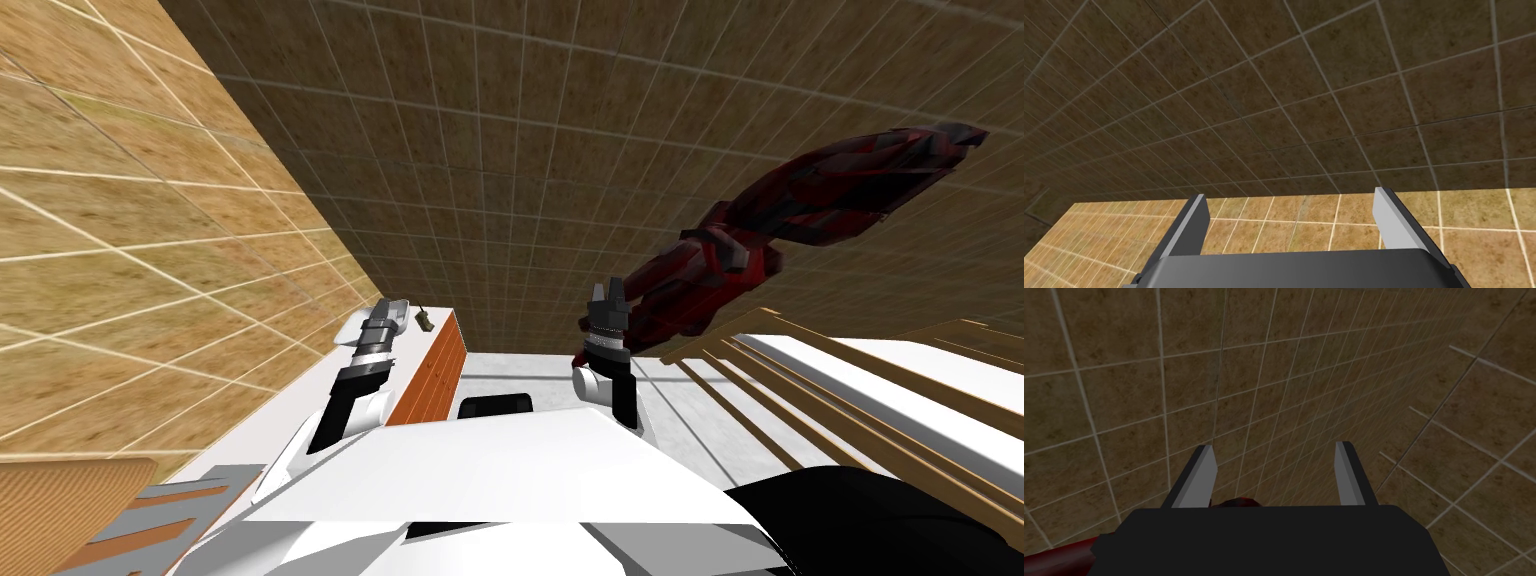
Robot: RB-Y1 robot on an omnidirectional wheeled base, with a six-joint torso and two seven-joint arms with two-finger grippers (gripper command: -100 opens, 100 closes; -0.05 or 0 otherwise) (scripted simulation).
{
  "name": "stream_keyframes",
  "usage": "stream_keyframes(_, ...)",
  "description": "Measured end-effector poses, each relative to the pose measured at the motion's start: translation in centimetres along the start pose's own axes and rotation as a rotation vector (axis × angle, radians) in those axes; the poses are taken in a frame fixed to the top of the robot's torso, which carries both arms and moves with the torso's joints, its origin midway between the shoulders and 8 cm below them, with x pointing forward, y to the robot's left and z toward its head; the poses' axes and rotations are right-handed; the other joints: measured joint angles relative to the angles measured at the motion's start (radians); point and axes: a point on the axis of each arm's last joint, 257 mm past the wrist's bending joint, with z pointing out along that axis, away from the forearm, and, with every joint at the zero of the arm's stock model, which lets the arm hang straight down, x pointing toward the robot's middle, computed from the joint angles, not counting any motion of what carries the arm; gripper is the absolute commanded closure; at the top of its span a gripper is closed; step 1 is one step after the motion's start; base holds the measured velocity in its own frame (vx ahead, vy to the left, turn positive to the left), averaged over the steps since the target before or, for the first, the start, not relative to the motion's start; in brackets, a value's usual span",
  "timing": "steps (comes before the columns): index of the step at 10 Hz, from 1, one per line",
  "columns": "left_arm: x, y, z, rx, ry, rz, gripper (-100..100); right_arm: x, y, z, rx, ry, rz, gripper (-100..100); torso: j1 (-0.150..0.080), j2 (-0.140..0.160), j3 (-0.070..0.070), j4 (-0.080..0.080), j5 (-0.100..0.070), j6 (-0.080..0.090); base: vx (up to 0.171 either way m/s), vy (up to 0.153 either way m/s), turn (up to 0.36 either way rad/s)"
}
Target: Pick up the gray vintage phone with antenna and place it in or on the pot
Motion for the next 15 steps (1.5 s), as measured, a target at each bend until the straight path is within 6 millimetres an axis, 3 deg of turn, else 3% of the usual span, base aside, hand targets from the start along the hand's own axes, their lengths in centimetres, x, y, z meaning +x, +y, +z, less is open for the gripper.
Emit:
stream_keyframes(7,0.4,7.3,-2.2,-0.123,0.054,0.155,-100,0.0,0.0,0.0,0.000,0.000,0.000,0,0.002,-0.002,-0.001,0.000,0.000,0.000,-0.006,-0.011,-0.004)
stream_keyframes(11,1.8,11.8,-4.0,-0.191,0.118,0.267,-100,0.0,0.0,0.0,0.000,0.000,0.000,0,0.003,-0.004,-0.002,-0.001,0.001,0.000,0.028,0.012,-0.024)
stream_keyframes(15,2.3,14.5,-5.8,-0.239,0.171,0.336,-100,0.0,0.0,0.0,0.000,0.000,0.000,0,0.003,-0.003,-0.002,-0.001,0.001,0.000,0.023,0.020,-0.018)
